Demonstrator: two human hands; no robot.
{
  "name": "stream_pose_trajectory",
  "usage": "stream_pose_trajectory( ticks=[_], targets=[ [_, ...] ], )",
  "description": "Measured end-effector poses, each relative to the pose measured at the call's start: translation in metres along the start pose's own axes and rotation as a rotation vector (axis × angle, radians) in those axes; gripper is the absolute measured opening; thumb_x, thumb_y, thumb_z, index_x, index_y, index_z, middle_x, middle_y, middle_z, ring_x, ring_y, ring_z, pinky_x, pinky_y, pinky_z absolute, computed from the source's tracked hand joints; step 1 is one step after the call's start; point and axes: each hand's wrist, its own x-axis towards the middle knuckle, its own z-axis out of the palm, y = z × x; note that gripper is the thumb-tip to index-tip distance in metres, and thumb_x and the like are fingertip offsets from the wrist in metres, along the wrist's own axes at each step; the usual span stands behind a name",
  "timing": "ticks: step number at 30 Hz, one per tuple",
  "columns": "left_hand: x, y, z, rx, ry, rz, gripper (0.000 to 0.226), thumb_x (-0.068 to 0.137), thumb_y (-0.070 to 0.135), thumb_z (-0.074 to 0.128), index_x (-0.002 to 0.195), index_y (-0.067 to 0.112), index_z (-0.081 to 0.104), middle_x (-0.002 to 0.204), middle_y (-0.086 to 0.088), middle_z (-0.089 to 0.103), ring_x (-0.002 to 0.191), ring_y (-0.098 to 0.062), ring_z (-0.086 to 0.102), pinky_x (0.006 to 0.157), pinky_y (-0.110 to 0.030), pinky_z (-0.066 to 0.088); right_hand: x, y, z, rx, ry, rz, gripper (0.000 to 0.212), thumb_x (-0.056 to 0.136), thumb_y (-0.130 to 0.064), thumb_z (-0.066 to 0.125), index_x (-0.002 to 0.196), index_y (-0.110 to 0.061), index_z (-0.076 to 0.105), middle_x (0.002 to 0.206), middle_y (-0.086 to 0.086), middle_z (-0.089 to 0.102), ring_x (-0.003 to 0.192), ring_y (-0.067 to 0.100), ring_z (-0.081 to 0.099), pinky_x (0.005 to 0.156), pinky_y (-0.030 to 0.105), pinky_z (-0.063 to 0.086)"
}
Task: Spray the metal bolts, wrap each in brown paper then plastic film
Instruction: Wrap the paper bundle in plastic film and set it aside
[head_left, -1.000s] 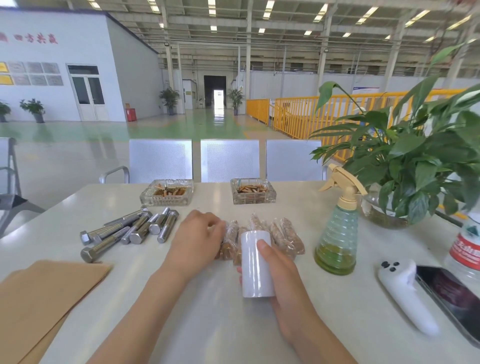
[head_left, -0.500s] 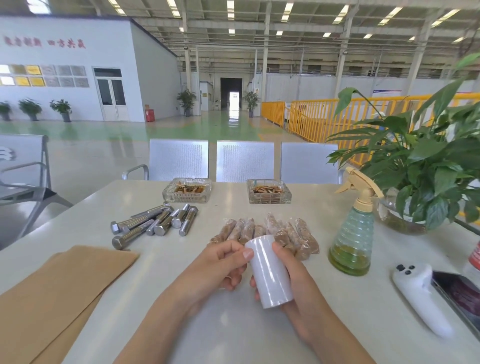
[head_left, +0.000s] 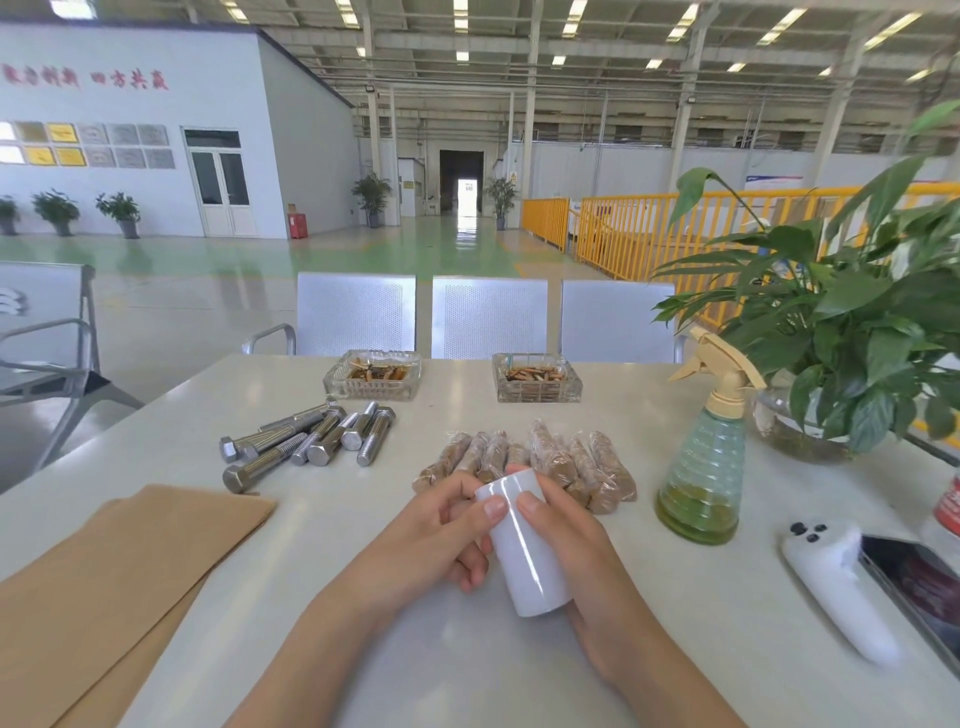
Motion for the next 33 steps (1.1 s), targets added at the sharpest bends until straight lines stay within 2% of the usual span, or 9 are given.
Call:
stream_pose_trajectory(
  ticks=[4,8,11,14,17,21,24,28,33],
  targets=[
    [-0.001,0.002,-0.001,0.0,-0.017,-0.01,0.044,0.094,0.046,0.066,0.106,0.005,0.055,0.084,-0.012,0.062,0.063,-0.026,0.059,0.058,-0.03,0.051,0.002,0.002,-0.003,0.009,-0.008,0.004,0.046,0.09,-0.055,0.065,0.129,-0.03,0.067,0.117,0.01,0.073,0.109,0.033,0.068,0.095,0.045,0.049],
    [-0.002,0.001,-0.002,-0.023,-0.045,-0.025,0.04,0.099,0.045,0.062,0.106,0.006,0.054,0.085,-0.012,0.064,0.064,-0.026,0.06,0.06,-0.03,0.051,0.002,0.002,-0.005,0.054,-0.013,0.027,0.048,0.088,-0.058,0.065,0.126,-0.03,0.069,0.108,0.011,0.074,0.098,0.024,0.068,0.09,0.042,0.049],
    [-0.004,0.002,-0.001,-0.034,-0.04,-0.033,0.033,0.1,0.045,0.06,0.098,0.012,0.057,0.084,-0.013,0.065,0.064,-0.026,0.059,0.059,-0.03,0.051,0.002,0.003,-0.007,0.072,-0.006,0.03,0.046,0.088,-0.057,0.063,0.123,-0.029,0.071,0.103,0.01,0.074,0.095,0.022,0.068,0.089,0.042,0.048],
    [-0.003,0.003,0.002,0.011,0.059,0.012,0.028,0.103,0.036,0.058,0.096,0.009,0.059,0.085,-0.01,0.069,0.062,-0.025,0.058,0.059,-0.03,0.05,0.0,0.003,-0.005,0.037,0.047,-0.005,0.04,0.088,-0.055,0.062,0.119,-0.031,0.072,0.104,0.005,0.075,0.093,0.016,0.068,0.084,0.034,0.05],
    [-0.002,0.003,0.003,0.099,0.206,0.113,0.013,0.099,0.024,0.065,0.097,0.013,0.071,0.089,-0.009,0.075,0.062,-0.023,0.063,0.059,-0.029,0.051,0.0,0.005,-0.001,-0.082,0.16,-0.11,0.043,0.086,-0.053,0.065,0.125,-0.037,0.068,0.111,-0.01,0.074,0.1,0.007,0.068,0.081,0.021,0.053],
    [-0.001,0.003,0.002,0.04,0.245,0.126,0.009,0.092,0.02,0.073,0.093,0.012,0.078,0.09,-0.013,0.076,0.061,-0.021,0.065,0.058,-0.029,0.054,0.0,0.007,0.0,-0.135,0.209,-0.17,0.054,0.083,-0.053,0.069,0.136,-0.044,0.06,0.133,-0.023,0.065,0.122,0.0,0.061,0.101,0.032,0.051],
    [0.0,0.003,-0.003,0.021,0.276,0.106,0.009,0.09,0.016,0.076,0.089,0.008,0.079,0.087,-0.015,0.076,0.062,-0.019,0.064,0.059,-0.028,0.056,-0.002,0.006,0.002,-0.169,0.197,-0.189,0.051,0.084,-0.051,0.069,0.134,-0.05,0.059,0.133,-0.024,0.064,0.123,0.0,0.06,0.103,0.035,0.052],
    [0.0,0.002,-0.004,0.03,0.278,0.088,0.01,0.092,0.014,0.074,0.091,0.005,0.079,0.087,-0.014,0.077,0.062,-0.017,0.065,0.059,-0.027,0.056,-0.004,0.005,0.003,-0.174,0.215,-0.185,0.053,0.083,-0.05,0.069,0.136,-0.05,0.058,0.134,-0.024,0.063,0.125,0.004,0.06,0.104,0.051,0.053],
    [0.0,0.002,-0.002,0.031,0.29,0.084,0.012,0.094,0.01,0.07,0.091,0.002,0.078,0.089,-0.015,0.077,0.06,-0.018,0.064,0.059,-0.027,0.057,-0.006,0.005,0.004,-0.215,0.239,-0.193,0.05,0.083,-0.052,0.07,0.132,-0.055,0.058,0.131,-0.027,0.064,0.121,0.0,0.061,0.103,0.048,0.054]
  ],
)
